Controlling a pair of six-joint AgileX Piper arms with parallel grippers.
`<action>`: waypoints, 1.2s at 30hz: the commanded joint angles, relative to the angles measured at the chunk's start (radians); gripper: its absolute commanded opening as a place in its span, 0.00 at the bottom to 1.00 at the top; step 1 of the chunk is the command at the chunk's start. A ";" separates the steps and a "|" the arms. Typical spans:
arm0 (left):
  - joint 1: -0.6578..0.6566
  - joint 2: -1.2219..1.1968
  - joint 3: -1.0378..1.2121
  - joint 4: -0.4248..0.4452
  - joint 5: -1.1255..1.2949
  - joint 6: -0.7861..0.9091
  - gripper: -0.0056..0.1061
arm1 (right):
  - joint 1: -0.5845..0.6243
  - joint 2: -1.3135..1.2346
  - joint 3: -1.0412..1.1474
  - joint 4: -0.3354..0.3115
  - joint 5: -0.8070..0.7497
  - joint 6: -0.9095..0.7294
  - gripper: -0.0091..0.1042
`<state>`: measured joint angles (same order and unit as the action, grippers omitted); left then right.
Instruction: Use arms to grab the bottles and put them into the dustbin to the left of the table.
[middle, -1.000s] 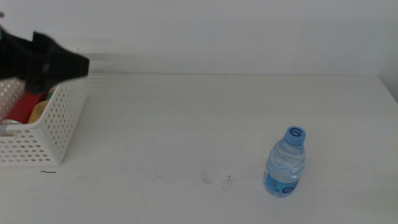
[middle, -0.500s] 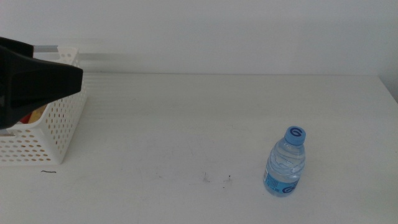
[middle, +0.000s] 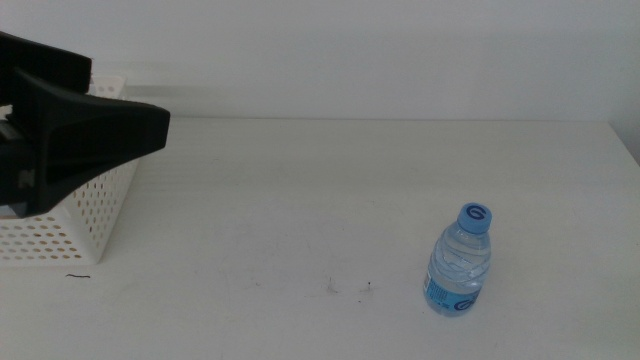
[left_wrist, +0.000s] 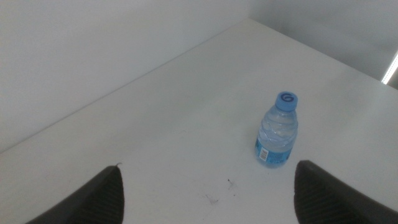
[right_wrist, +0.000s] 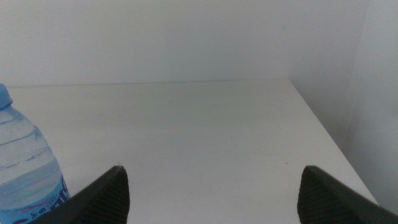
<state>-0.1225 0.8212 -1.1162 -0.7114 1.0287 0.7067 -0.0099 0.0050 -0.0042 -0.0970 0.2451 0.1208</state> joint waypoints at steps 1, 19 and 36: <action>-0.008 -0.006 0.002 0.000 -0.016 -0.014 0.89 | -0.006 -0.005 0.004 -0.025 -0.008 -0.018 0.88; -0.008 0.000 0.002 0.008 -0.009 -0.019 0.89 | 0.132 0.387 0.004 -0.039 -0.325 0.010 0.88; -0.008 0.000 0.002 0.008 -0.008 -0.019 0.89 | 0.281 0.992 0.004 -0.111 -0.892 -0.061 0.88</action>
<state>-0.1283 0.8230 -1.1162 -0.7037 1.0243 0.6970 0.2677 0.9543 -0.0036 -0.2005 -0.5671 0.0693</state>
